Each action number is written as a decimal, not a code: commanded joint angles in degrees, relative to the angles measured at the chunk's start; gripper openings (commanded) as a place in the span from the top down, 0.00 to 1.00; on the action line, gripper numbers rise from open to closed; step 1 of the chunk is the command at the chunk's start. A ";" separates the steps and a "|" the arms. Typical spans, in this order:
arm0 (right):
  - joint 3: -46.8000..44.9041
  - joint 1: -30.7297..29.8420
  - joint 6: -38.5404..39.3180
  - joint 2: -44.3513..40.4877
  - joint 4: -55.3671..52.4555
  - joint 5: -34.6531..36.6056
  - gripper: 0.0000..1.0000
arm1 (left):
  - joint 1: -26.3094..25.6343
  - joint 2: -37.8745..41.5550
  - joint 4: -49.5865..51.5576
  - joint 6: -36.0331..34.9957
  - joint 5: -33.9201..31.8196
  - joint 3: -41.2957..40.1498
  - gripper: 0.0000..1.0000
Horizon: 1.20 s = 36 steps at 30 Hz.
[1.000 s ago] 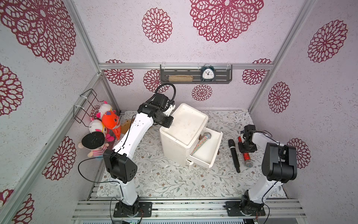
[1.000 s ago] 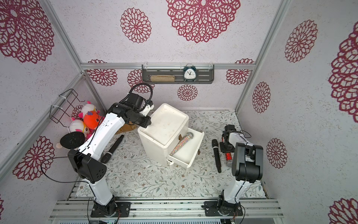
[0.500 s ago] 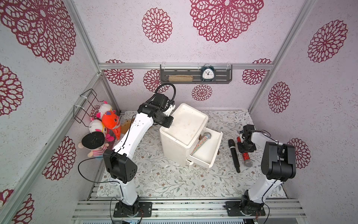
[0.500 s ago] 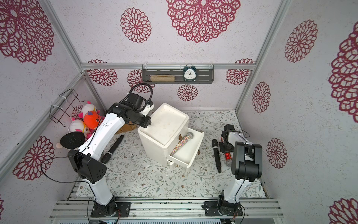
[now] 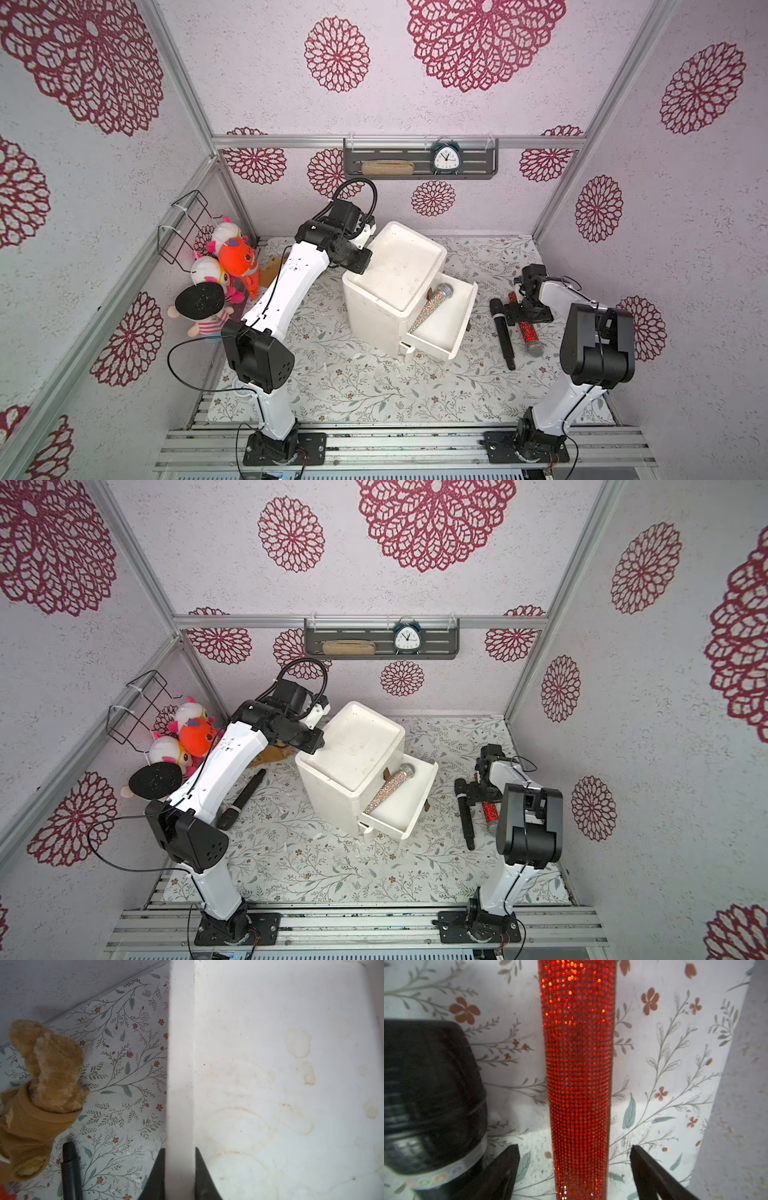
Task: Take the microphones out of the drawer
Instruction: Place the microphone at the center of the board, then pick up the microphone from the drawer.
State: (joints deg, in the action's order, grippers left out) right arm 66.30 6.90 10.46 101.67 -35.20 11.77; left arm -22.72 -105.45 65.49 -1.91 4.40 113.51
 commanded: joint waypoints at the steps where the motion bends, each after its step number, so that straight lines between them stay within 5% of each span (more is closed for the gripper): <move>1: 2.02 -0.30 -0.18 -1.91 -1.36 -0.87 0.13 | 0.33 0.24 1.84 -1.30 -1.15 -0.84 1.00; 18: 5.54 -0.22 -2.36 -4.50 -3.11 -1.09 0.13 | 0.31 0.31 1.74 -1.40 -1.25 -1.19 1.00; 24: 10.73 0.80 -11.33 -7.36 -6.02 -2.88 0.01 | 0.35 0.24 1.74 -1.34 -1.28 -1.10 1.00; 31: 20.59 1.23 -12.12 -1.07 -17.10 -22.88 0.01 | 0.36 0.28 1.28 -0.98 -0.84 -1.63 1.00; 36: 16.03 1.92 -19.51 -4.34 -8.20 -29.32 0.01 | 0.21 0.34 1.21 -0.75 -0.60 -1.89 1.00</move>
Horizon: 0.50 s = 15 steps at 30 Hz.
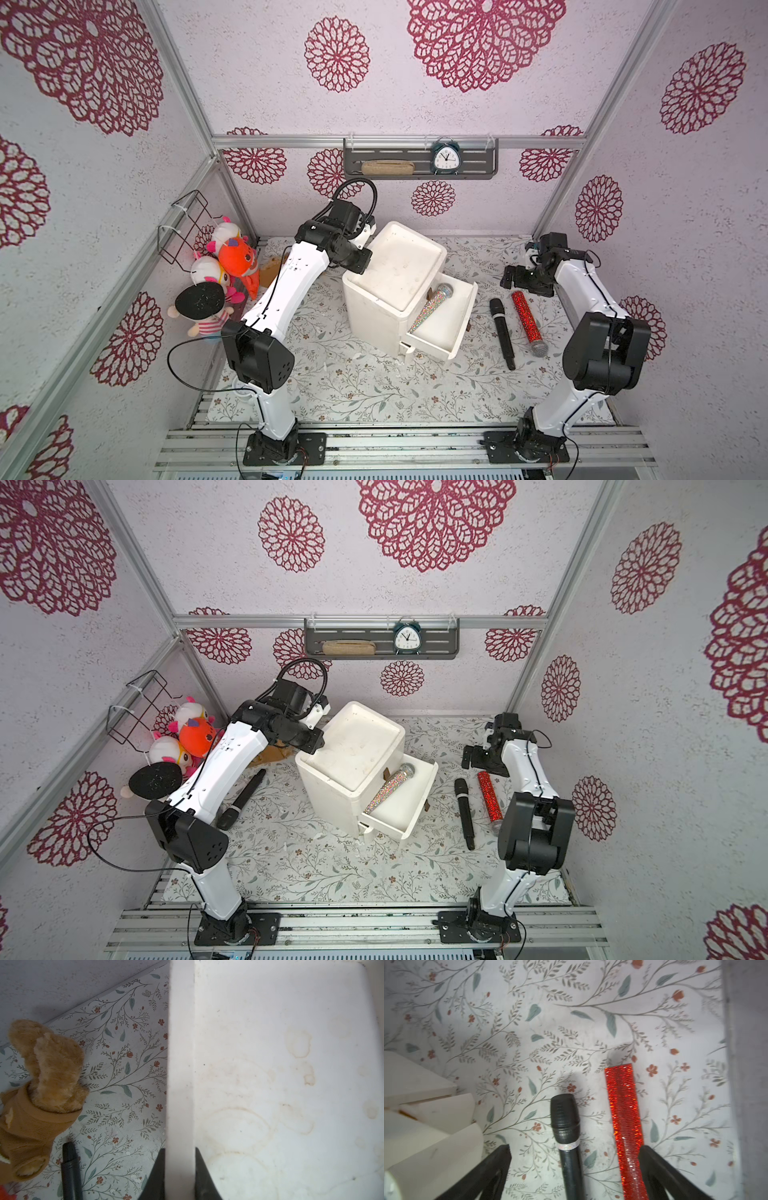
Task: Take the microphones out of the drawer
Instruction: Pick up the microphone from the drawer.
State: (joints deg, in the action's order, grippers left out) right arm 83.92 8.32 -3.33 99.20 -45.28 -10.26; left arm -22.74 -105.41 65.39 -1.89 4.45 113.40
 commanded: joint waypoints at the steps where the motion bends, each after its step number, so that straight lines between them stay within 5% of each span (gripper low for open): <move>1: -1.50 0.95 -7.83 -1.51 2.29 -9.72 0.01 | 0.23 0.49 1.26 -0.81 -0.82 -1.94 1.00; 5: 7.12 0.73 -5.74 7.12 -9.80 -12.58 0.01 | 0.17 0.84 0.71 -0.73 -0.71 -2.40 1.00; 10: -2.76 0.32 -7.48 -2.52 0.89 -8.71 0.01 | 0.14 0.55 0.91 -0.66 -0.67 -2.20 1.00; 15: -5.04 0.67 -10.50 -5.09 4.47 -18.85 0.01 | 0.15 0.26 0.79 -0.51 -0.29 -1.88 1.00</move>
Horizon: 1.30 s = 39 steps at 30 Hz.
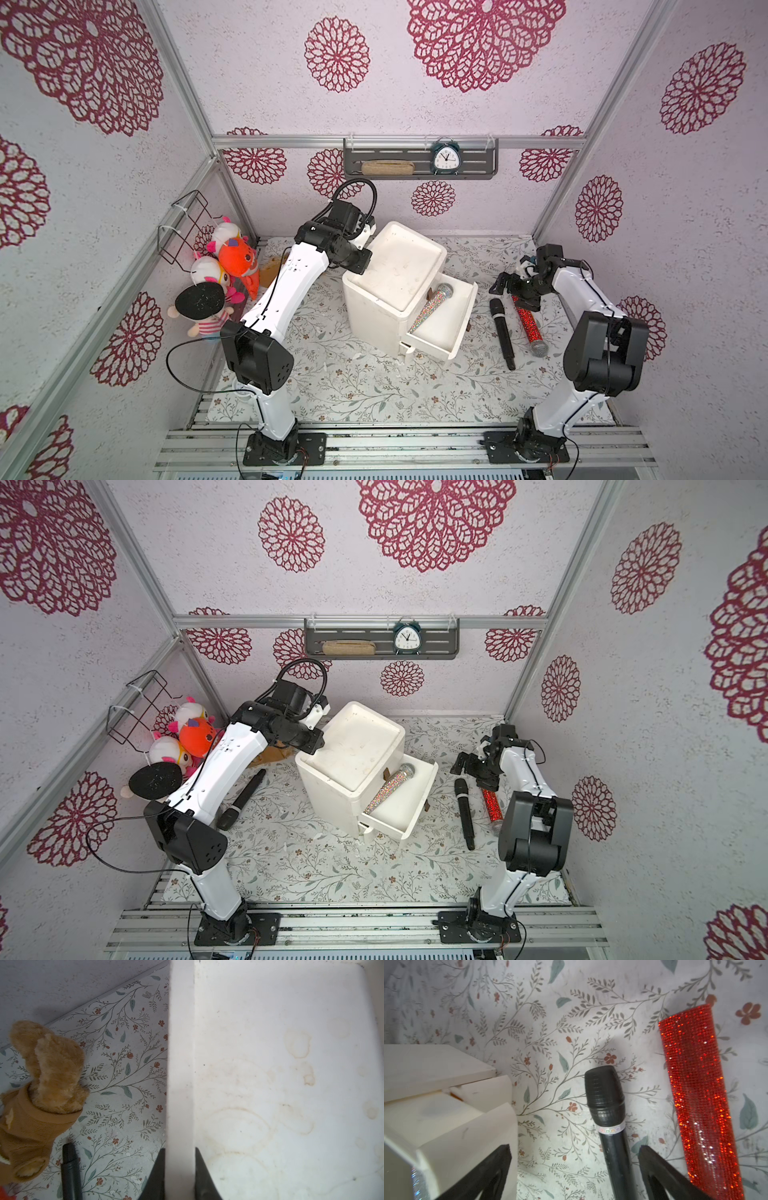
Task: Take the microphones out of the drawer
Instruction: Pick up the microphone from the drawer.
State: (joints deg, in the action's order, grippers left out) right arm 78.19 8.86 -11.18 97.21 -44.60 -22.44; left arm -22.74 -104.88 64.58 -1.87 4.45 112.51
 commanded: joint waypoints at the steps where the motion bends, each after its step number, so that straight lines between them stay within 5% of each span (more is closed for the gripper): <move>1: 0.66 -0.13 -3.36 -3.62 4.25 -8.37 0.01 | 0.14 -0.38 1.60 -0.51 -0.23 -0.86 1.00; 5: 3.29 -2.17 -5.93 -4.92 1.89 -10.70 0.01 | 0.13 -0.34 1.66 -0.46 -0.21 -0.71 1.00; 12: 12.35 -11.37 -15.93 -4.75 -8.64 -1.50 0.02 | 0.14 -0.27 1.61 -0.42 -0.20 -0.54 1.00; 19: 13.26 -21.14 -28.67 -8.16 -5.30 6.13 0.12 | 0.10 0.39 1.70 -0.57 -0.74 -0.67 1.00; 21: 12.66 -23.71 -30.89 -9.11 -3.60 8.63 0.03 | 0.15 0.50 1.56 -0.67 -0.71 -0.91 1.00; 26: 14.99 -29.31 -38.45 -8.35 -6.21 16.69 0.01 | 0.15 0.47 1.61 -0.58 -0.53 -0.82 1.00; 29: 14.07 -33.25 -43.61 -9.12 -6.33 22.04 0.01 | 0.09 0.62 1.61 -0.44 -0.59 -0.89 1.00; 39: 4.40 -36.40 -54.48 -9.56 -2.08 21.04 0.01 | 0.14 0.91 1.23 -0.50 -0.87 -1.50 1.00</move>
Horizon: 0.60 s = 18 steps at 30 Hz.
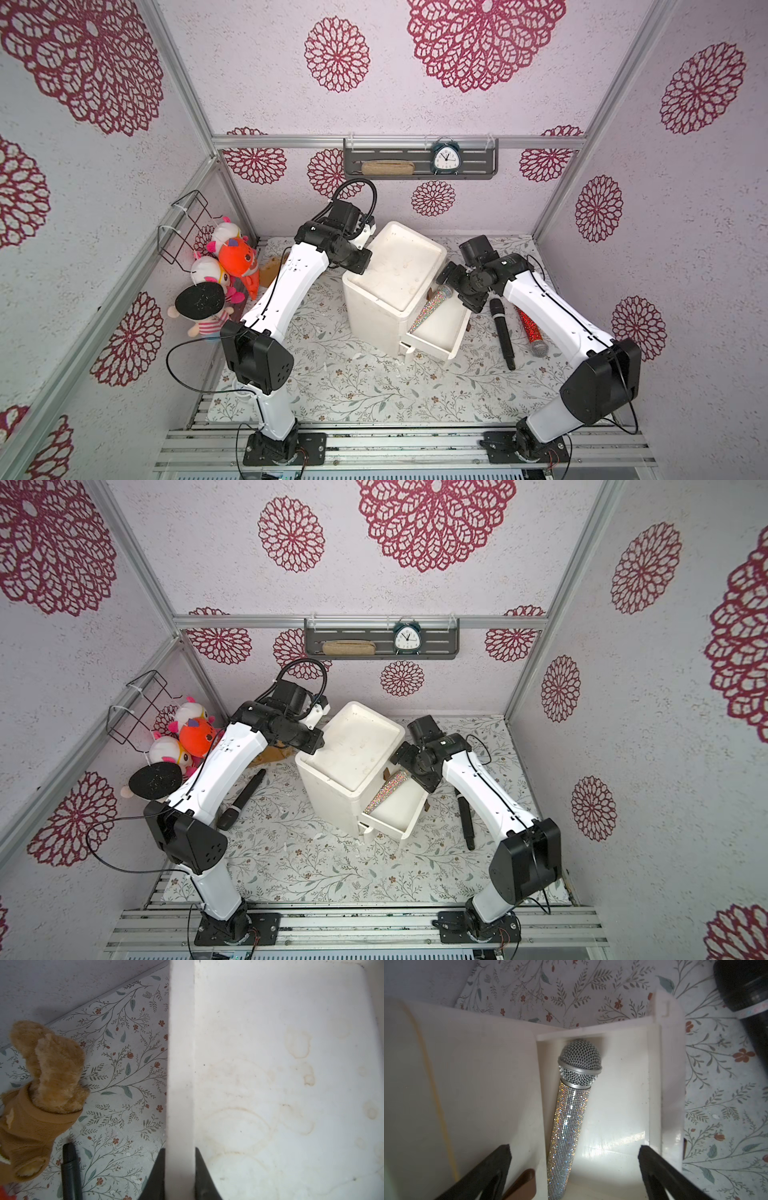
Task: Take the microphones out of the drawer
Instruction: Pick up the microphone from the drawer.
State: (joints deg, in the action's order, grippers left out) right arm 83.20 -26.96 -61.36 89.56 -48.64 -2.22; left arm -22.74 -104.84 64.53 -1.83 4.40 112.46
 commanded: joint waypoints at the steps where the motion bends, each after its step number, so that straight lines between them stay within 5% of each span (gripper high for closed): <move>1: -1.15 -0.65 -4.59 -1.64 2.60 0.00 0.01 | 0.12 0.94 1.21 -0.53 -0.89 -1.48 1.00; 12: -2.67 -1.01 -7.29 2.17 6.88 -3.85 0.04 | 0.13 1.19 1.13 -0.46 -0.89 -1.72 1.00; 18: -4.81 -1.08 -9.52 3.08 10.01 -4.57 0.28 | 0.15 1.46 1.07 -0.55 -1.01 -1.99 1.00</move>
State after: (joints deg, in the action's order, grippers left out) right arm 78.61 -27.62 -69.63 92.38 -42.15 -5.45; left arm -22.74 -104.47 63.90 -1.80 4.36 111.79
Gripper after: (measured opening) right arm 0.752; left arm 0.184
